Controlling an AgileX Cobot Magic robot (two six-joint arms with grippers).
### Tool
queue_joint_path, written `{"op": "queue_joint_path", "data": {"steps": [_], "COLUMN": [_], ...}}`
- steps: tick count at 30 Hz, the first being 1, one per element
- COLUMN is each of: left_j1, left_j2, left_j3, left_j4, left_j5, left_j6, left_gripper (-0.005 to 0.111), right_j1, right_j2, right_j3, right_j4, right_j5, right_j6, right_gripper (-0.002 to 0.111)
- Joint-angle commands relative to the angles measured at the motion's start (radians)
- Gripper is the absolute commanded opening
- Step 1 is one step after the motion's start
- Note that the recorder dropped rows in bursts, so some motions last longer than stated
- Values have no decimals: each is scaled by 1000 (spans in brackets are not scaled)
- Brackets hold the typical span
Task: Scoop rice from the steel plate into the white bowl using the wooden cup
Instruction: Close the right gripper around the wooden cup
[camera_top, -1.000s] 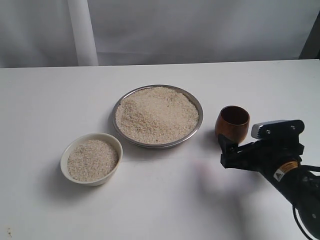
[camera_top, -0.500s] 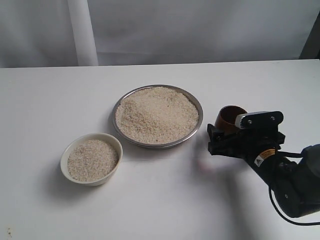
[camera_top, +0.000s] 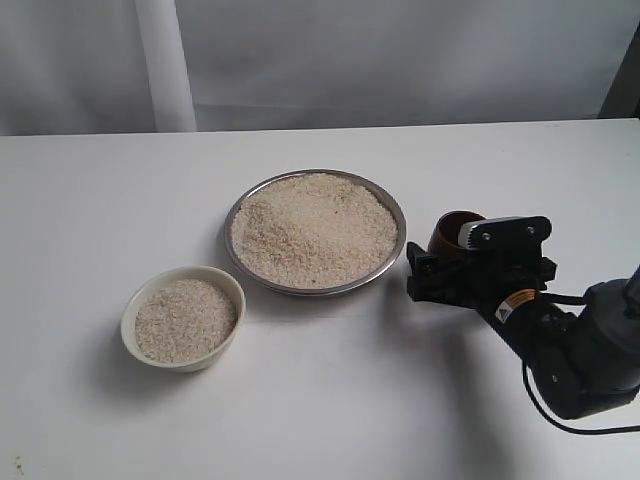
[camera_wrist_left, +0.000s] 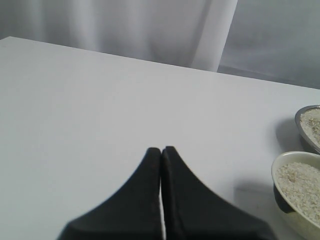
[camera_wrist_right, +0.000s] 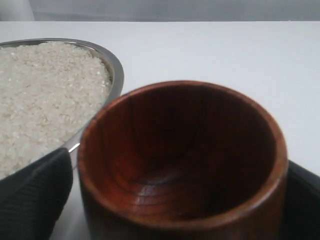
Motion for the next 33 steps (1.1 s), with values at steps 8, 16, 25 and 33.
{"op": "queue_joint_path", "data": {"steps": [8,16,25,33], "left_j1": [0,0,0,0], "left_j2": [-2,-2,-2,-2], "left_j3": [-4,-4,-4,-4], "left_j4": [3,3,3,3], "left_j5": [-7,-7,-7,-7], "left_j6": [-1,-1,-1,-1], "left_gripper": [0,0,0,0], "right_j1": [1,1,1,1], "right_j2": [7,58,58,58], "right_j3": [-3,-3,-73,-73], "right_j4": [3,10,2,2], "right_j5": [3,-45,-8,-8], "right_j6": [-10,-10,-10,-10], "right_gripper": [85,84,84,63]}}
